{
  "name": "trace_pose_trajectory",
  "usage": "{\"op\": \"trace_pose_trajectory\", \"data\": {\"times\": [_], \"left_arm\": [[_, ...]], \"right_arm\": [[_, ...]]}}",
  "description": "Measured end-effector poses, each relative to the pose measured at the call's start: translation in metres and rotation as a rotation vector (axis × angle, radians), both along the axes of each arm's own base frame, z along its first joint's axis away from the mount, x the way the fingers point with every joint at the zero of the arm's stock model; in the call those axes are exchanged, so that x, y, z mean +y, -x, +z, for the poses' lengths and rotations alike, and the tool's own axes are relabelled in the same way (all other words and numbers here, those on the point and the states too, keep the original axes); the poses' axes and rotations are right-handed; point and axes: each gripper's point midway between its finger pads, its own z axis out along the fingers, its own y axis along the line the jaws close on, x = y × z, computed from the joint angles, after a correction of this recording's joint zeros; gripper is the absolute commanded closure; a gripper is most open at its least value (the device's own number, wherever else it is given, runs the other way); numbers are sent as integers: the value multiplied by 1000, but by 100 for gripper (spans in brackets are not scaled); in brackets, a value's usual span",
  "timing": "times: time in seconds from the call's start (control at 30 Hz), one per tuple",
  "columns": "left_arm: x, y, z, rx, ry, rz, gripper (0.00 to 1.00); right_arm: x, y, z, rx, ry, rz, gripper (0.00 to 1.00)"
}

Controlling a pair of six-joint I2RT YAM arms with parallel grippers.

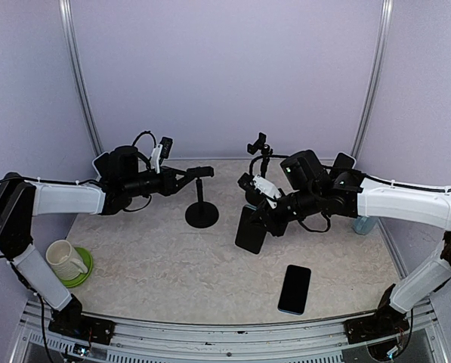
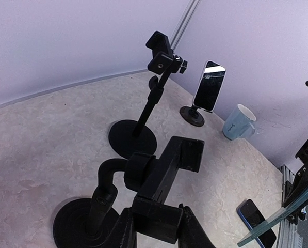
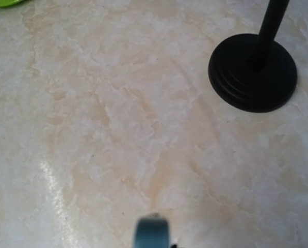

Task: Place the phone on the phone stand
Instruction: Move the phone stand to the center of the board.

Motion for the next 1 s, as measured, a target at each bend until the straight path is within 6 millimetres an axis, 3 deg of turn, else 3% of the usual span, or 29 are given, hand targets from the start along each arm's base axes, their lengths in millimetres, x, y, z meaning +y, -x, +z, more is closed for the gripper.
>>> {"op": "trace_pose_trajectory", "data": {"times": [0.33,0.67,1.0], "left_arm": [[-13,25,-2,-6,34,-87,84],[-48,100,-1,-22,64,-275,83],[-72,151,7,-17,86,-390,78]], "right_arm": [[3,21,13,14,-40,115,100],[12,37,55,-10,-118,234,100],[15,51,75,-4,-156,314,100]]}}
